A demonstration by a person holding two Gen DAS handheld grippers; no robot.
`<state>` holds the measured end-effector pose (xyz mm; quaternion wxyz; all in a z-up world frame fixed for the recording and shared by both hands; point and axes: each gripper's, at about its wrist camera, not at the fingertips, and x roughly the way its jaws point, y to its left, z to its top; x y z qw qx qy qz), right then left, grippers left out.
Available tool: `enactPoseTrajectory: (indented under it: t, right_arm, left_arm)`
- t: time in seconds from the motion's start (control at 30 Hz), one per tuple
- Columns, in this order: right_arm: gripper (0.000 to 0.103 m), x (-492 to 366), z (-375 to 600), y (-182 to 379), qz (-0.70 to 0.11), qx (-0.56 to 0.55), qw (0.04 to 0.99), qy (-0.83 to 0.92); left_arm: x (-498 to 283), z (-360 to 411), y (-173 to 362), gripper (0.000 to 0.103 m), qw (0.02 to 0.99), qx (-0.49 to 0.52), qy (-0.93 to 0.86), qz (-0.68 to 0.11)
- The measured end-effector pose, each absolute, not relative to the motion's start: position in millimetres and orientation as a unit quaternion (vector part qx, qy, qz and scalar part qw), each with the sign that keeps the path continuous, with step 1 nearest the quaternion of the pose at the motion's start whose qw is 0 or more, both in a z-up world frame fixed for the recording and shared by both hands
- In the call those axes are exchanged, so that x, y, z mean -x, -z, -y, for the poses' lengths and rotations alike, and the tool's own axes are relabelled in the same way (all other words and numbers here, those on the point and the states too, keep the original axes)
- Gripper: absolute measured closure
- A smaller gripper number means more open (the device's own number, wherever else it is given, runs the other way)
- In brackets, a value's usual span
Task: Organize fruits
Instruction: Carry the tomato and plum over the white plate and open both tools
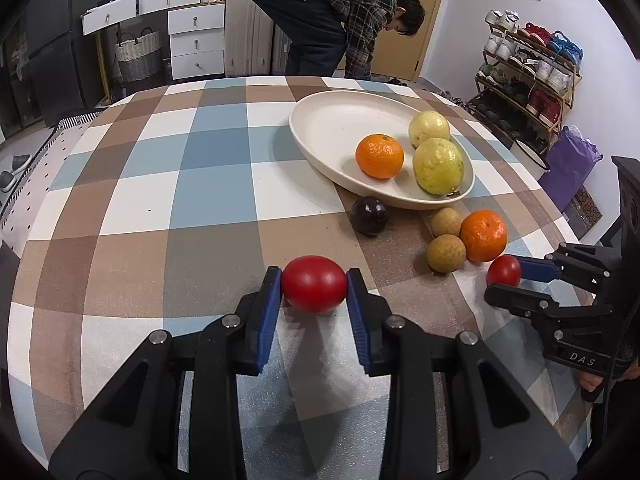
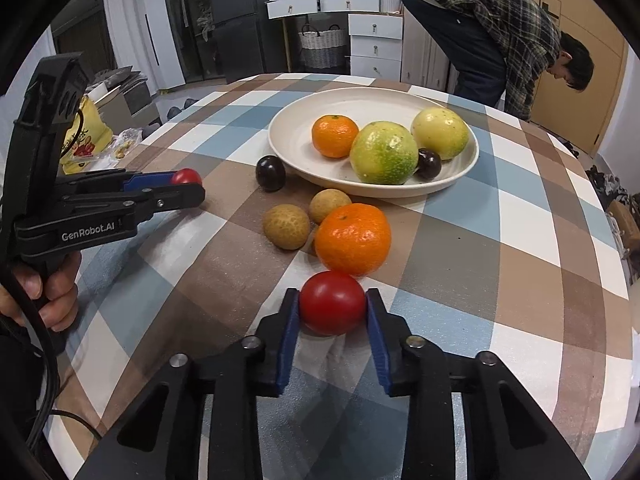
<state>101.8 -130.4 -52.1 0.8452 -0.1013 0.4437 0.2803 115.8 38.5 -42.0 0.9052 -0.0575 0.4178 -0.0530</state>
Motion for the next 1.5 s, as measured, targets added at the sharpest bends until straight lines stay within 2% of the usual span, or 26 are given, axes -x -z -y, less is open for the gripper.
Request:
enactPoseTrajectory:
  t: [0.7, 1.5]
  right_arm:
    - [0.071, -99.1, 149.3, 39.3, -0.442, 0.101, 0.855, -0.253]
    - [0.071, -147.1, 169.3, -10.2, -0.408, 0.086, 0.878, -0.236]
  left_arm:
    - [-114.1, -34.3, 37.2, 0.073, 0.907, 0.053, 0.051, -0.414]
    - [-151.2, -10.5, -9.1, 0.073, 0.916, 0.035, 0.060, -0.395]
